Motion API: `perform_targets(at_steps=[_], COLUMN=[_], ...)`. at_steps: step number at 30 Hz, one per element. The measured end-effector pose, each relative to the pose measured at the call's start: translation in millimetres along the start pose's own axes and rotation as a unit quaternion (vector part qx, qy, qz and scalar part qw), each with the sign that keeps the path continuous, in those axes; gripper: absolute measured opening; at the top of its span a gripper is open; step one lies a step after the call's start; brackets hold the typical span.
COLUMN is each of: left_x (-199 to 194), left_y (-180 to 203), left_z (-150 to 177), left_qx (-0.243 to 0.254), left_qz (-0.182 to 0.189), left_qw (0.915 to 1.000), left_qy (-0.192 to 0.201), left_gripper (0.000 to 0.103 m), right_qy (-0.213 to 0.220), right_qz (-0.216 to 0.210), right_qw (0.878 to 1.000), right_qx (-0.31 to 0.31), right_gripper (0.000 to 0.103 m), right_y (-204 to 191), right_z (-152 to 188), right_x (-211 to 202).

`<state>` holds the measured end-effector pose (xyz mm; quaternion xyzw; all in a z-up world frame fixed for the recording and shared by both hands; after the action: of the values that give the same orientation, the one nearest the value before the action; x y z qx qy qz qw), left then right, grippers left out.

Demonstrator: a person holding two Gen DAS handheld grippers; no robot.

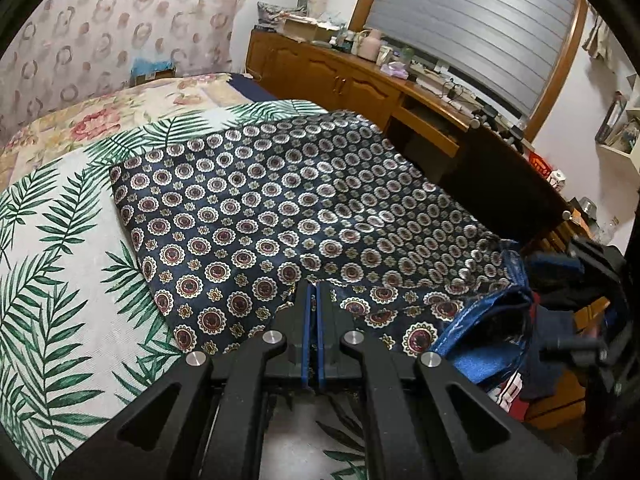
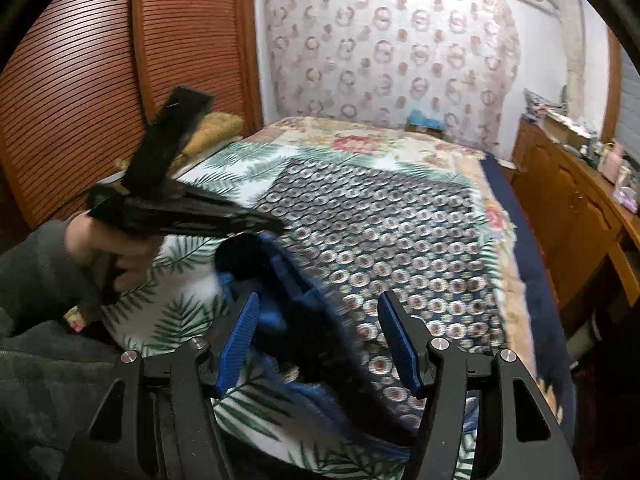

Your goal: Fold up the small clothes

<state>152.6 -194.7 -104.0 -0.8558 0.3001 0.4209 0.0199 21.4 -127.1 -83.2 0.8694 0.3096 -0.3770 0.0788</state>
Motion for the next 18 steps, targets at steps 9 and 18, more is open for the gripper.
perform_targets(at_steps=[9, 18], left_x=[6, 10], left_y=[-1, -2], left_z=[2, 0], left_qx=[0.002, 0.002], left_qz=[-0.008, -0.012], left_qw=[0.9999, 0.9999], left_qy=[-0.006, -0.007], left_gripper=[0.003, 0.003], right_qy=[-0.061, -0.088], right_qz=[-0.012, 0.007], right_qw=[0.998, 0.996], right_qx=[-0.006, -0.024], right_gripper=[0.067, 0.067], right_y=[5, 6], right_z=[26, 35], right_x=[34, 43])
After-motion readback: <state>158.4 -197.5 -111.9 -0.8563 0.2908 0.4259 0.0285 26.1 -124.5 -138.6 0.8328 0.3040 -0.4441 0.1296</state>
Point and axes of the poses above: each gripper's, at about its wrist camera, not at the fingertips, and x roughly the way its jaws point, y to its right, z to its underside, the point moved 8 cm from there along x, roughly the way its jaws point, and after that the axes turned 4 degrees about -z, right-handed, at the moved point
